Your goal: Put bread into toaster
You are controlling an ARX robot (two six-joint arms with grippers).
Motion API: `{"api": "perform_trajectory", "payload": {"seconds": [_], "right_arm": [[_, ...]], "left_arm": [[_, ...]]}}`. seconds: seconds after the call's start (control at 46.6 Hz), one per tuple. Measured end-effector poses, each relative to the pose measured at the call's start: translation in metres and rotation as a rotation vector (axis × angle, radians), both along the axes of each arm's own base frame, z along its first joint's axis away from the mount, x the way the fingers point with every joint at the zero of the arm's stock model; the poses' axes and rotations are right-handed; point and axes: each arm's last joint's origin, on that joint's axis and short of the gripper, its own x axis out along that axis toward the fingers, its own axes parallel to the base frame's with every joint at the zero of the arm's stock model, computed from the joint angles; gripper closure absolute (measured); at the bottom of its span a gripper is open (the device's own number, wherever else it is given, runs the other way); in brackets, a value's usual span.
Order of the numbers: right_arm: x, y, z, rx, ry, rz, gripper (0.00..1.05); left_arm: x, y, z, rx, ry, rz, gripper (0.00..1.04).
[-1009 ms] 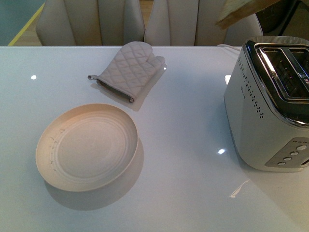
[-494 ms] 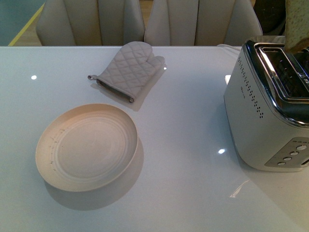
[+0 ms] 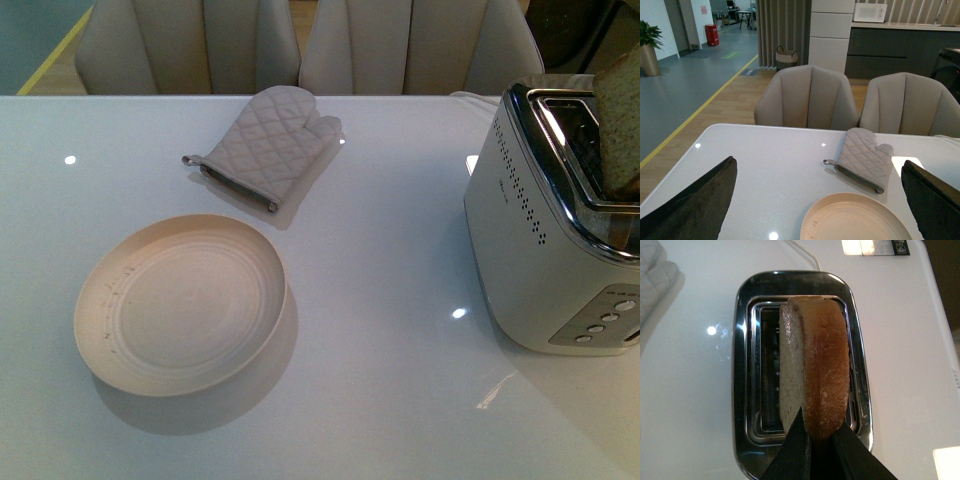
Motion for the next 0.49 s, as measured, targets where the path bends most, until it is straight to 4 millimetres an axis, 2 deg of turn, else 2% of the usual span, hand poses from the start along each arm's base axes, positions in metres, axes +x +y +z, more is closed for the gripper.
{"api": "perform_trajectory", "payload": {"seconds": [0.172,0.386,0.494], "right_arm": [[0.006,0.002,-0.013,0.004,0.068,0.026,1.02],[0.023,0.007,-0.033,0.047,0.135,0.044,1.02],[0.029,0.008,-0.042,0.056,0.144,0.046,0.9]], "left_arm": [[0.0,0.0,0.0,0.0,0.0,0.0,0.07],[0.0,0.0,0.0,0.0,0.0,0.0,0.07],[0.0,0.0,0.0,0.0,0.0,0.0,0.07]]}}
